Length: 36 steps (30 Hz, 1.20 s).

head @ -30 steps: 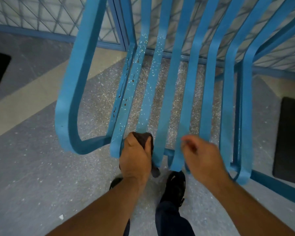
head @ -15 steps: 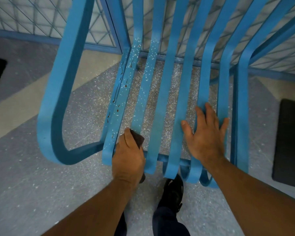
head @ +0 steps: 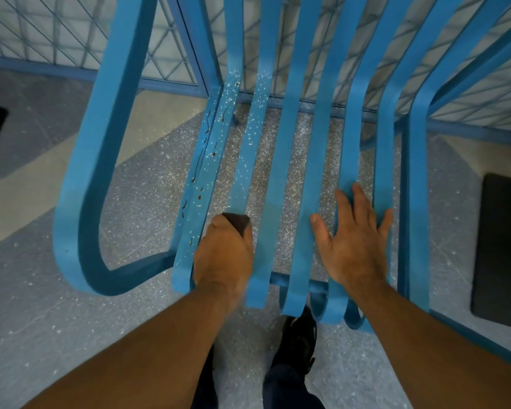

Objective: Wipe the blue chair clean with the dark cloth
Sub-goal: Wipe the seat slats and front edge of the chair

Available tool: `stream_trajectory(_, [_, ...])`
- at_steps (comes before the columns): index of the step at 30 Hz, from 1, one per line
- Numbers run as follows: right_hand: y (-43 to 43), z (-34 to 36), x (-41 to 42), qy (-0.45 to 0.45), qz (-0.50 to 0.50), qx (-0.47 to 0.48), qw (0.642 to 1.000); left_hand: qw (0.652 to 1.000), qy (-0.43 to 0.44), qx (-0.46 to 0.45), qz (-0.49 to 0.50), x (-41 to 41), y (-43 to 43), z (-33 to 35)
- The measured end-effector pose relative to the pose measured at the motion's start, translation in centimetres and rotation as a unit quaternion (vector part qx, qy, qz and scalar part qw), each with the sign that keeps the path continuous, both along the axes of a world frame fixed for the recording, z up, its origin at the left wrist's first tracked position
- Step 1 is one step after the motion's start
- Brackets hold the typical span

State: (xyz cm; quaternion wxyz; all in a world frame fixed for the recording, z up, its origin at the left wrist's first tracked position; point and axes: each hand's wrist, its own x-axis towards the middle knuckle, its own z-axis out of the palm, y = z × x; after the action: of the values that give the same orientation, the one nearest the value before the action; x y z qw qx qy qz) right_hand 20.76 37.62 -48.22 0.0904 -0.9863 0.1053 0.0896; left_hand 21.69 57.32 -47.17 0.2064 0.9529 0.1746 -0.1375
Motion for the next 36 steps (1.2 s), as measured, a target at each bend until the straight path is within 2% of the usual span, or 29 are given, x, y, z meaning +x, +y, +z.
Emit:
stream_trajectory(4, [0.0, 0.0, 0.0, -0.004, -0.002, -0.002, 1.0, 0.998, 0.029, -0.022, 0.058, 2.2, -0.4, 0.3])
stream_trajectory(9, [0.1, 0.0, 0.1, 0.005, -0.004, -0.002, 1.0, 0.999, -0.03, 0.016, -0.029, 1.8, -0.7, -0.1])
stream_trajectory(14, [0.0, 0.0, 0.0, 0.0, -0.003, -0.003, 1.0, 0.998, 0.03, -0.014, 0.05, 4.5, -1.1, -0.3])
stream_trajectory(17, [0.0, -0.1, 0.1, -0.004, -0.005, 0.002, 1.0, 0.997, 0.011, -0.02, 0.068, 5.2, -1.6, -0.5])
stream_trajectory(21, [0.0, 0.1, 0.2, 0.006, -0.004, -0.007, 1.0, 0.999, -0.046, -0.006, -0.012, 2.7, -1.3, -0.3])
stream_trajectory(26, [0.0, 0.1, 0.1, 0.013, -0.003, 0.0, 1.0, 0.999, 0.021, -0.016, 0.045, 6.4, -1.9, -0.2])
stream_trajectory(28, [-0.1, 0.1, 0.2, 0.009, -0.003, 0.003, 1.0, 0.998, 0.012, -0.025, 0.062, 7.9, -2.5, -0.4])
stream_trajectory(32, [-0.1, 0.1, 0.2, 0.016, -0.002, 0.011, 1.0, 0.999, -0.047, -0.017, -0.004, 6.2, -2.2, -0.6])
stream_trajectory(34, [-0.2, 0.1, 0.3, 0.008, -0.009, 0.017, 1.0, 0.998, -0.045, -0.013, -0.033, 5.1, -1.8, -0.5])
stream_trajectory(36, [-0.5, 0.3, 1.4, -0.031, -0.032, 0.042, 0.998, 0.999, -0.022, -0.023, -0.012, 5.5, -1.7, -0.3])
